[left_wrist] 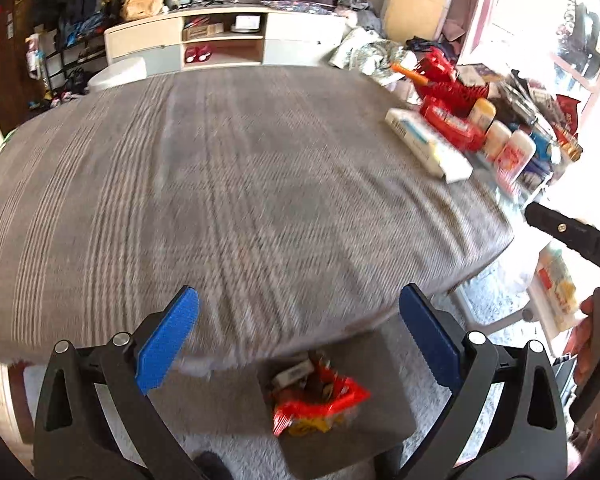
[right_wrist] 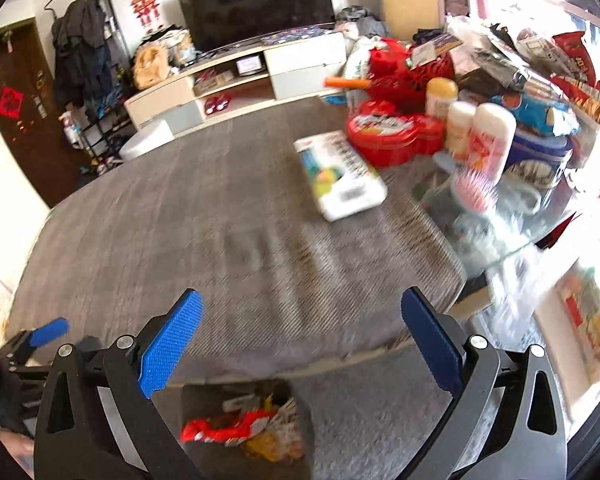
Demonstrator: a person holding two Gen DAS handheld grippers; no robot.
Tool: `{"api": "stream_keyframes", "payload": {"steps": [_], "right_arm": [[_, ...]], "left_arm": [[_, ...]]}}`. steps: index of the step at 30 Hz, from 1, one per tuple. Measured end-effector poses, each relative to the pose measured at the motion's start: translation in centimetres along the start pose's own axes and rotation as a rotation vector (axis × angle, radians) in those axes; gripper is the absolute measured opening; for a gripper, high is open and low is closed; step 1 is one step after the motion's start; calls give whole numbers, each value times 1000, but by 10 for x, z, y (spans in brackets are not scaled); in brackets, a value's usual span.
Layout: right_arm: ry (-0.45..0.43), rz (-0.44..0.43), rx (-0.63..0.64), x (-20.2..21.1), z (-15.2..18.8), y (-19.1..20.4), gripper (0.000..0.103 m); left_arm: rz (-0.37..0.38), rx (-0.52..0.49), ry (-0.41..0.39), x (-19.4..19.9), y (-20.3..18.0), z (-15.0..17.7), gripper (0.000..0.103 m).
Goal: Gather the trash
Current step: 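Grasp the rainbow-printed medicine box on the table with the right gripper, then carry the rainbow box over the grey bin and open the right gripper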
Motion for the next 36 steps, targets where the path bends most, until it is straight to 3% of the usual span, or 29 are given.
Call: {"api": "stream_keyframes", "payload": {"steps": [5,10,21,26,29,36], "right_arm": [[-6,19,-35,-28,-37,-31,100],[11,49,3,-81,-61,-49,100],[66,137,140,-162,-85,-52,98],[103,102,145,-178,-78,-46,92],[117,93,154,-184,-74,-43,77],[117,38,167,-169,-64,-41,76]], "left_arm": [[30,-58,-6,-21,-26,-31,95],[83,-136,22,-45,-64,-38,95],[156,-141,40,-70,-96,-47,95],[137,-146,26,-76,-97,-51,95],[139,-148,38,-80,-97,-50,95],[141,-152,47,-87,-106,-51,95]]}}
Point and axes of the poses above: each gripper's, at about its wrist camera, not at the fingertips, and x roughly against the way its jaws point, y to its left, z to its underside, the point moved 9 cm from there along -x, roughly the way its jaws point, and after that the axes turned 9 degrees about -z, right-handed, at the moved point
